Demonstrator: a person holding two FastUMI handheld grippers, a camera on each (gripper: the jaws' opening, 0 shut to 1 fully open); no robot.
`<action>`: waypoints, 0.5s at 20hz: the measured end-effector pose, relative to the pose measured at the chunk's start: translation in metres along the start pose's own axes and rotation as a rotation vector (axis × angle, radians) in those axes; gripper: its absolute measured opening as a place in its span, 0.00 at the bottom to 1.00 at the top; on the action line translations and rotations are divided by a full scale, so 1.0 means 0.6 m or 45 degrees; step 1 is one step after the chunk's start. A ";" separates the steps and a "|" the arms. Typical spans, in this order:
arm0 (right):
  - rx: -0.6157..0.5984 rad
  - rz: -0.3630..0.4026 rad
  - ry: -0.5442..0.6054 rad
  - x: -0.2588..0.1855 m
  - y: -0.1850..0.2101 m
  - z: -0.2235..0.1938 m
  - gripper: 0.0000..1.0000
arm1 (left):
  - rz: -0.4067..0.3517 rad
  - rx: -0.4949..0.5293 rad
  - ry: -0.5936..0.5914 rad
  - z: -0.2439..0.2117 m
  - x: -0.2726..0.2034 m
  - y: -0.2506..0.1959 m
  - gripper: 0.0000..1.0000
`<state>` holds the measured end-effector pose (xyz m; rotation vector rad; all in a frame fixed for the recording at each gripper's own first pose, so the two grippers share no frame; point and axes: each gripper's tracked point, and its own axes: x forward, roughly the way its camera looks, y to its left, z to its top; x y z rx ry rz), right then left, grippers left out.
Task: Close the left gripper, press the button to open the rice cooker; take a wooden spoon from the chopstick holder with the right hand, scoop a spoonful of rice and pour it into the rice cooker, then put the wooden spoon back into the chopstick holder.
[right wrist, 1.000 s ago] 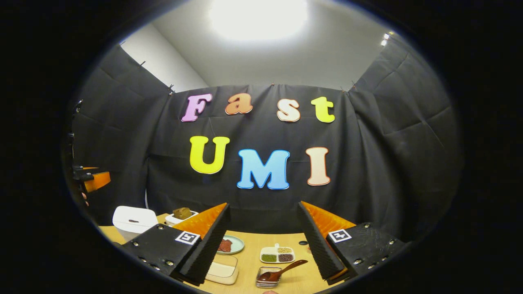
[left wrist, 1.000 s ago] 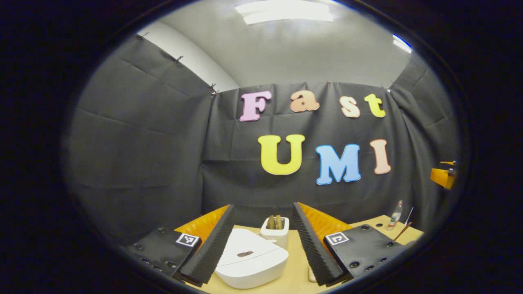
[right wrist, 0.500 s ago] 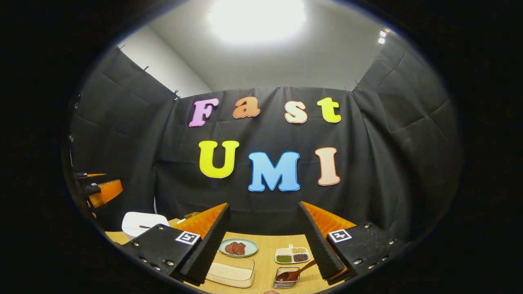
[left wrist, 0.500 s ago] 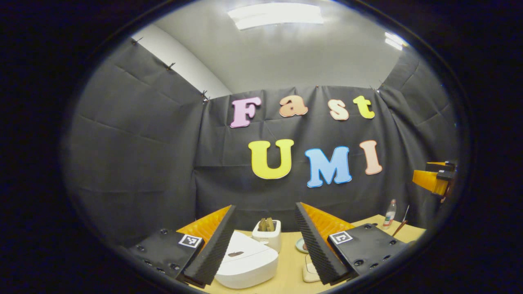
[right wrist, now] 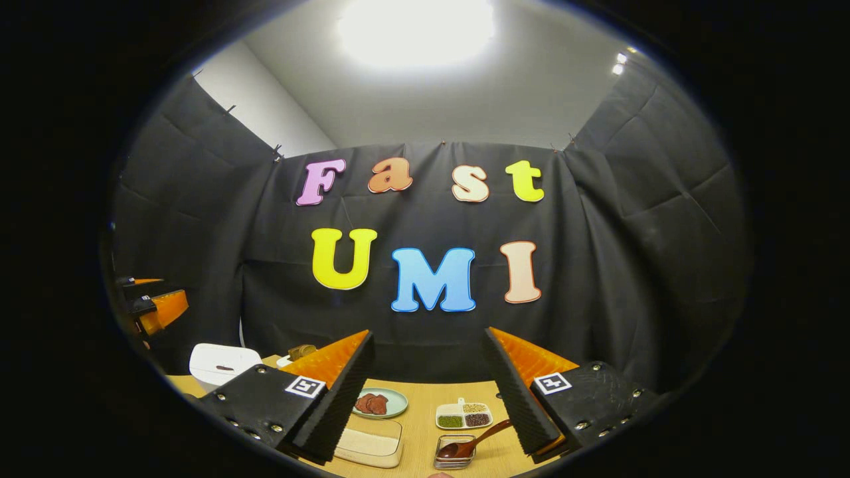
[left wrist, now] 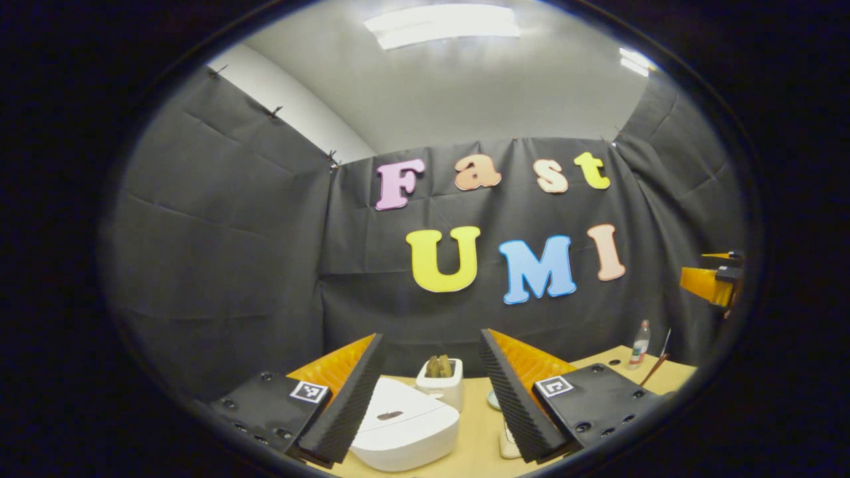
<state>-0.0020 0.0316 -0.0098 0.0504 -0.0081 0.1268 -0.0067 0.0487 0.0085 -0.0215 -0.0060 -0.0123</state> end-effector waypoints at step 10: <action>-0.016 0.004 0.008 -0.002 0.009 -0.006 0.98 | -0.001 0.012 0.031 -0.014 -0.002 0.002 0.97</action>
